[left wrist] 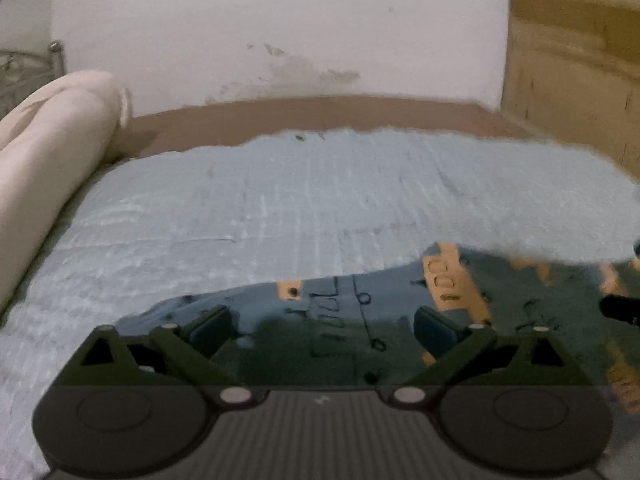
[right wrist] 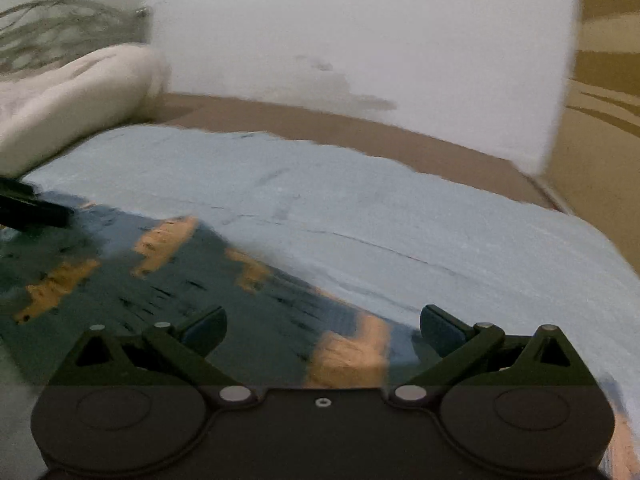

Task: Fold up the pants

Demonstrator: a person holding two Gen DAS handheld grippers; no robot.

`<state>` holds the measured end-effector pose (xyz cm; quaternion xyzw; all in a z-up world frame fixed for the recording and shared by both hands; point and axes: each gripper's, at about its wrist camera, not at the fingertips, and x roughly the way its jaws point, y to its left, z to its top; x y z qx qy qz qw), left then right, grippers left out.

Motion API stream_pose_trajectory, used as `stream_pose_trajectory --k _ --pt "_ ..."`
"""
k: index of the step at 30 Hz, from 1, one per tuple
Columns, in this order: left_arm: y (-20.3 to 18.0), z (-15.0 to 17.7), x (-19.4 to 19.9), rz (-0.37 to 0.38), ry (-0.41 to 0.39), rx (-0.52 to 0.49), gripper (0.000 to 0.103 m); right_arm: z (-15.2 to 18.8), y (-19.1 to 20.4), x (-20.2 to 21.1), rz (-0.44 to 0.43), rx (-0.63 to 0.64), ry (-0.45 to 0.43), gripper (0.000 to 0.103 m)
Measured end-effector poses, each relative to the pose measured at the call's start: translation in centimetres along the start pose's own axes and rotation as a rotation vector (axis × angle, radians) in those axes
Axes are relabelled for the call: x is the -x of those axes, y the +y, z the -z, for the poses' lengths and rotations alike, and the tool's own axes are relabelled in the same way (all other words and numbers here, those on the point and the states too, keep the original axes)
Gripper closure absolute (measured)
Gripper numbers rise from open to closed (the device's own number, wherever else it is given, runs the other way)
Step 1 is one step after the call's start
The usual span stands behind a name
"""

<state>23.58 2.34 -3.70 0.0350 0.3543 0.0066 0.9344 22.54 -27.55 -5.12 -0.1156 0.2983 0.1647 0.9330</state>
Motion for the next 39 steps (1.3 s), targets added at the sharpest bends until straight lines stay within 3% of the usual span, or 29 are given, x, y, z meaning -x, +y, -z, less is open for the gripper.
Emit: stream_pose_trajectory --k 3,5,9,14,17,19,23,28,32,36,39 --pt "-0.4 0.2 -2.8 -0.096 0.065 -0.057 0.003 -1.0 1.1 -3.9 -0.041 0.114 0.069 0.001" --pt "0.7 0.4 -3.1 -0.094 0.065 -0.034 0.003 -0.9 0.4 -5.1 0.010 0.142 0.095 0.001" --pt "1.5 -0.3 -2.6 -0.074 0.053 0.010 0.003 -0.2 -3.7 -4.9 0.164 0.072 0.105 0.001" --pt "-0.9 -1.9 -2.1 0.048 -0.010 0.002 0.000 2.3 -9.2 0.4 0.271 -0.091 0.016 0.001" --pt "-4.0 -2.8 -3.2 0.110 -0.004 -0.026 0.000 4.8 -11.3 4.0 0.343 -0.181 -0.011 0.001" --pt "-5.9 -3.2 -4.7 0.110 0.009 -0.036 0.001 6.7 -12.2 6.2 0.381 -0.231 -0.011 0.001" --pt "-7.5 -3.9 -8.6 0.022 0.062 -0.046 0.001 9.9 -12.9 10.6 0.433 -0.301 -0.006 0.001" --pt "-6.7 -5.1 -9.6 -0.028 0.059 0.007 0.000 12.5 -13.3 14.6 0.437 -0.343 -0.006 0.001" --pt "-7.3 -5.2 -6.8 -0.024 0.007 0.019 0.001 12.8 -14.0 15.2 0.387 -0.429 -0.045 0.001" --pt "-9.0 -4.7 -2.9 0.067 -0.041 0.007 0.000 12.9 -15.4 14.8 0.272 -0.606 -0.083 0.001" --pt "-11.0 -3.6 -0.5 0.201 -0.048 -0.001 0.000 13.1 -16.1 14.4 0.225 -0.696 -0.082 0.001"
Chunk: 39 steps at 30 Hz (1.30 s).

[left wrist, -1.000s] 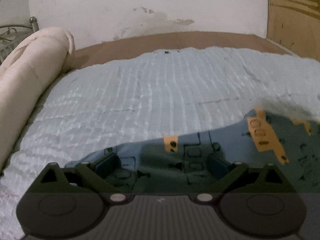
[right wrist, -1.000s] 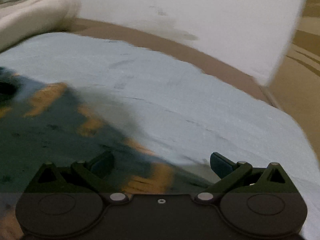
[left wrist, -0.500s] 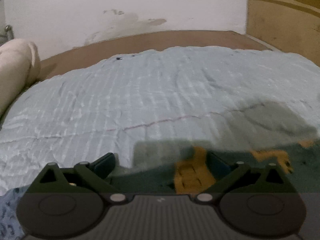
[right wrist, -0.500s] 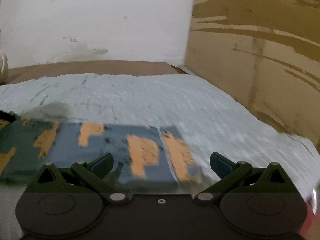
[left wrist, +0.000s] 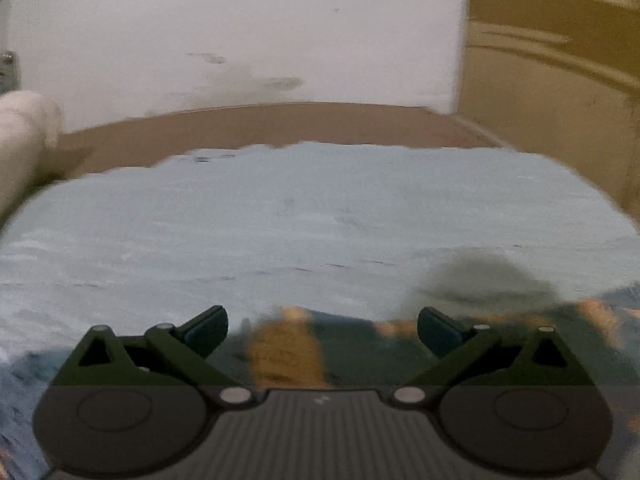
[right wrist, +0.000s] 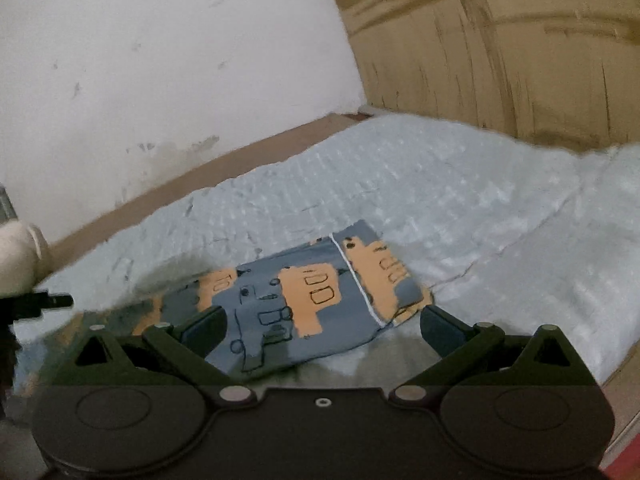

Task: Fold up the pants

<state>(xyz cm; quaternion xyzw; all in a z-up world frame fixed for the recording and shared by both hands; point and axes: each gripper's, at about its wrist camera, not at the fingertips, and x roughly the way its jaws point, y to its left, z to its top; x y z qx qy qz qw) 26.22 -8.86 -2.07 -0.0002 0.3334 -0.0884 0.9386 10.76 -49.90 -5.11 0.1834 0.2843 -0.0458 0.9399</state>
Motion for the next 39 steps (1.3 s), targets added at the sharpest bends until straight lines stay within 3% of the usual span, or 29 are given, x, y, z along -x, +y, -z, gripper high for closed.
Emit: stream_pose_trajectory --k 3,6,9,12,14,19,22,27,29,31,34,39 --pt "-2.5 0.9 0.7 0.119 0.025 -0.030 0.000 -0.4 -1.1 -0.9 -0.006 -0.081 0.057 0.002" --pt "-4.8 1.8 0.5 0.172 0.052 -0.085 0.000 -0.9 -2.0 -1.2 0.006 -0.150 0.069 0.011" --pt "-6.7 2.4 -0.5 0.161 0.082 -0.146 0.000 -1.2 -2.7 -1.6 0.004 -0.199 0.071 0.015" --pt "-8.0 3.8 -2.0 0.083 0.125 -0.204 0.000 -1.2 -3.4 -2.1 0.026 -0.242 0.062 0.026" --pt "-7.6 4.0 -2.7 0.074 0.130 -0.195 0.000 -0.9 -3.9 -2.4 0.042 -0.277 0.049 0.034" --pt "-7.5 3.2 -2.2 0.067 0.125 -0.178 0.000 0.2 -4.2 -2.6 0.060 -0.299 -0.009 0.042" --pt "-7.4 2.5 -1.7 0.096 0.097 -0.149 0.000 0.3 -4.2 -2.5 0.087 -0.303 -0.025 0.056" --pt "-7.6 0.9 -0.6 0.259 0.058 -0.040 0.000 0.1 -5.1 -2.2 0.093 -0.356 -0.044 0.074" --pt "-8.1 0.2 -0.5 0.327 0.064 -0.007 0.000 0.0 -5.0 -2.1 0.091 -0.355 -0.052 0.085" --pt "-8.7 -0.4 -0.7 0.407 0.087 0.026 0.000 -0.1 -4.5 -2.0 0.094 -0.330 -0.068 0.089" --pt "-9.3 -1.2 -1.0 0.542 0.125 0.098 0.000 -0.6 -2.3 -1.1 0.095 -0.205 -0.114 0.090" --pt "-10.0 -2.4 -1.5 0.711 0.169 0.196 0.000 -1.1 4.1 0.7 0.079 0.178 -0.210 0.090"
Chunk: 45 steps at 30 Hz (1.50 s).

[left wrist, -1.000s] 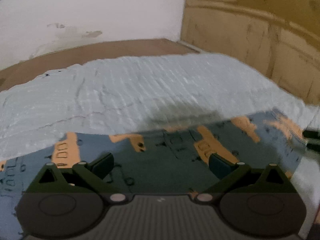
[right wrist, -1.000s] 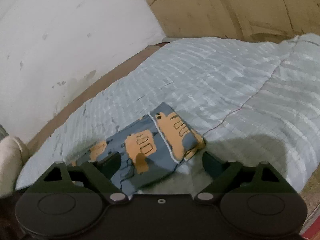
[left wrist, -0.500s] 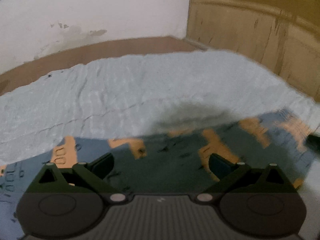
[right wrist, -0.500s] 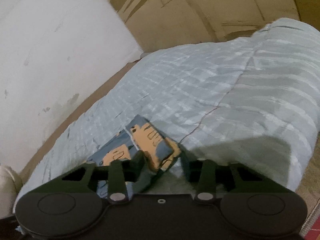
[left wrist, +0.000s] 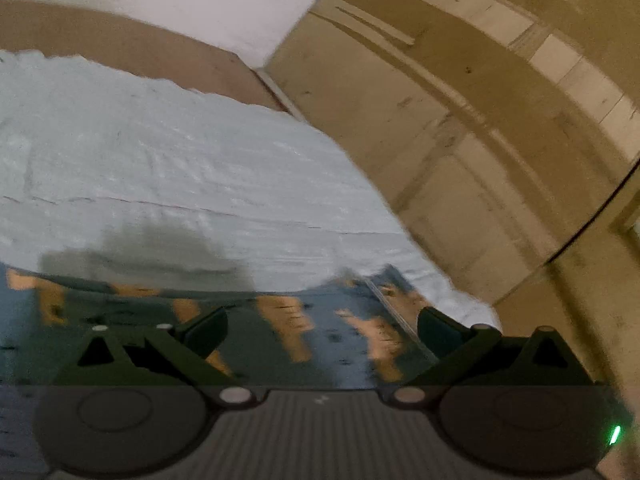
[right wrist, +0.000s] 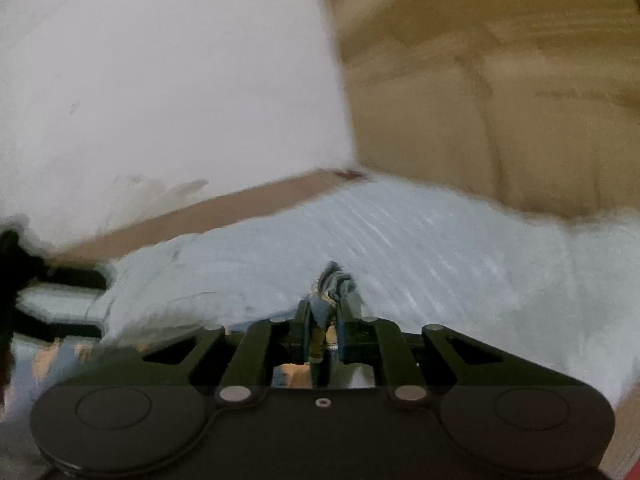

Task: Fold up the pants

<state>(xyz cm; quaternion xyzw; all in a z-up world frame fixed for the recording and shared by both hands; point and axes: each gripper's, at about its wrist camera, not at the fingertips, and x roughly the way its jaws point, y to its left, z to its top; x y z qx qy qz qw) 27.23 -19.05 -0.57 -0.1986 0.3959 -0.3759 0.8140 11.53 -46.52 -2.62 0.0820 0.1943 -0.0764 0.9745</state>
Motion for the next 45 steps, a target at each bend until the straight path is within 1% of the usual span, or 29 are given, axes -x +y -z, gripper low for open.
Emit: stream_pose_trajectory --k 2,4,7,9,11,12,13,14,16,18,22,26,28,34,39,40,41,43,45 --pt "-0.1 -0.2 -0.3 0.039 0.010 0.028 0.000 -0.3 2.5 0.8 -0.032 0.126 -0.032 0.090" --pt "0.0 -0.1 -0.5 0.058 0.021 0.045 0.000 -0.3 4.7 1.6 -0.073 0.209 -0.051 0.090" --pt "0.6 0.5 -0.3 0.057 0.029 0.059 0.001 0.3 7.9 2.6 -0.142 0.312 -0.046 0.090" --pt "1.5 1.0 -0.6 0.040 0.043 0.086 0.008 1.2 9.8 3.0 -0.187 0.360 -0.021 0.090" --pt "2.6 1.5 -0.9 -0.004 0.066 0.120 0.034 2.3 11.4 3.2 -0.232 0.391 0.006 0.090" --pt "3.2 1.9 -1.0 -0.044 0.077 0.138 0.041 3.0 12.2 3.2 -0.247 0.415 0.021 0.090" --pt "3.7 2.1 -1.1 -0.081 0.090 0.146 0.057 3.6 12.8 3.1 -0.249 0.435 0.036 0.090" --pt "4.1 2.4 -1.1 -0.118 0.101 0.144 0.069 4.3 13.4 3.0 -0.253 0.446 0.052 0.090" --pt "4.6 3.1 -1.0 -0.172 0.104 0.129 0.079 5.2 13.8 2.7 -0.263 0.445 0.080 0.090" --pt "4.9 3.6 -0.5 -0.199 0.093 0.121 0.079 5.6 13.9 2.3 -0.259 0.434 0.098 0.090" --pt "5.0 4.2 0.1 -0.210 0.079 0.125 0.079 5.6 13.8 1.6 -0.250 0.415 0.115 0.090" --pt "4.5 4.3 0.3 -0.215 0.073 0.117 0.079 5.6 13.6 1.1 -0.250 0.407 0.122 0.090" --pt "4.3 4.3 0.3 -0.218 0.073 0.113 0.079 5.9 13.8 2.4 -0.249 0.405 0.121 0.090" --pt "4.1 4.3 0.5 -0.223 0.072 0.113 0.079 5.7 13.8 1.5 -0.246 0.398 0.124 0.089" --pt "4.0 4.3 0.7 -0.222 0.070 0.111 0.079 5.7 13.7 1.5 -0.243 0.397 0.121 0.089" --pt "4.0 4.3 0.7 -0.224 0.070 0.111 0.080 5.7 13.8 1.7 -0.242 0.396 0.120 0.089" --pt "3.9 4.3 0.8 -0.226 0.069 0.107 0.085 5.6 13.9 1.8 -0.240 0.397 0.120 0.089" --pt "3.6 4.2 0.9 -0.231 0.068 0.106 0.089 5.7 14.0 1.9 -0.237 0.399 0.118 0.089" --pt "3.1 3.8 1.1 -0.232 0.061 0.098 0.091 5.5 14.2 2.1 -0.233 0.399 0.113 0.089"
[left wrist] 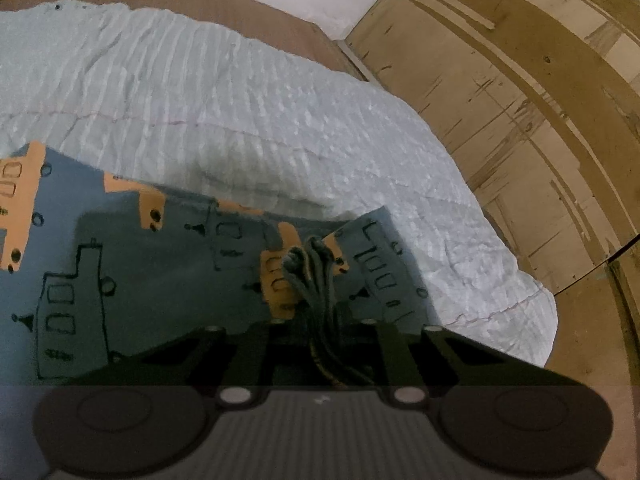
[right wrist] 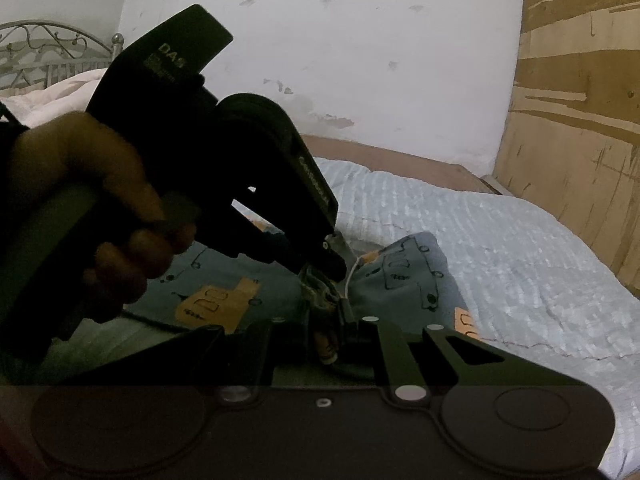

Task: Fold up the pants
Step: 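Fold the pants over with the right tool while the left tool grips the drawstring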

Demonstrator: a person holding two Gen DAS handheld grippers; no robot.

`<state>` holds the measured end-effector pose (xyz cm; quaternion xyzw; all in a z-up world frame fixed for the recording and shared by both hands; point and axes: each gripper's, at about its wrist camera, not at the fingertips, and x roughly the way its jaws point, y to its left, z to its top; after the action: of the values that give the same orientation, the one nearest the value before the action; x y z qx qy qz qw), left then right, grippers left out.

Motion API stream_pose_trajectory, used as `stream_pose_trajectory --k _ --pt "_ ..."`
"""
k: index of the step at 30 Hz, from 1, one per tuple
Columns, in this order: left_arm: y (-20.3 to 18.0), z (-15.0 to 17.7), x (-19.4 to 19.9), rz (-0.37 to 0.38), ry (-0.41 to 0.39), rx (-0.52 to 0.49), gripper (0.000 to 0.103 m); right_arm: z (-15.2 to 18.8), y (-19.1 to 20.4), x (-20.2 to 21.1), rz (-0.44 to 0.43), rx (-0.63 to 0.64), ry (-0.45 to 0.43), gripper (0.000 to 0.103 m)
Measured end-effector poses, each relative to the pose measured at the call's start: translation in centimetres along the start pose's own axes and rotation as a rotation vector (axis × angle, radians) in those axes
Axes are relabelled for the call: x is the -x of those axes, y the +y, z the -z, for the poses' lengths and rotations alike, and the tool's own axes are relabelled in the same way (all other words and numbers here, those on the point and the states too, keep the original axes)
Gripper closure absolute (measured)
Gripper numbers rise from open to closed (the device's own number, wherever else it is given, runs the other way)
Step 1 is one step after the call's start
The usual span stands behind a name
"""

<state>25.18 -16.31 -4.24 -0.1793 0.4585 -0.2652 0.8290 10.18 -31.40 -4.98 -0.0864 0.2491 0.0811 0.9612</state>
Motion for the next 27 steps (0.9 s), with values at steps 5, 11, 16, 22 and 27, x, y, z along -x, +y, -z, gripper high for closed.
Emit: stream_pose_trajectory --k 5,11,16,22,27 --pt "-1.1 -0.9 1.7 -0.003 -0.042 -0.038 0.092 -1.2 0.4 0.6 0.013 0.008 -0.034 0.089" --pt "-1.1 -1.8 4.7 -0.031 -0.072 -0.069 0.092 -3.0 1.7 1.7 -0.010 0.035 -0.076 0.089" --pt "0.6 -2.1 7.8 -0.045 -0.068 -0.069 0.092 -4.2 3.6 2.7 -0.077 0.036 -0.100 0.089" --pt "4.4 -1.3 10.7 -0.105 -0.068 -0.041 0.092 -4.6 7.0 2.7 -0.184 0.048 -0.084 0.089" --pt "6.7 -0.2 11.3 -0.199 -0.059 -0.062 0.092 -4.4 10.3 1.5 -0.258 0.075 -0.041 0.089"
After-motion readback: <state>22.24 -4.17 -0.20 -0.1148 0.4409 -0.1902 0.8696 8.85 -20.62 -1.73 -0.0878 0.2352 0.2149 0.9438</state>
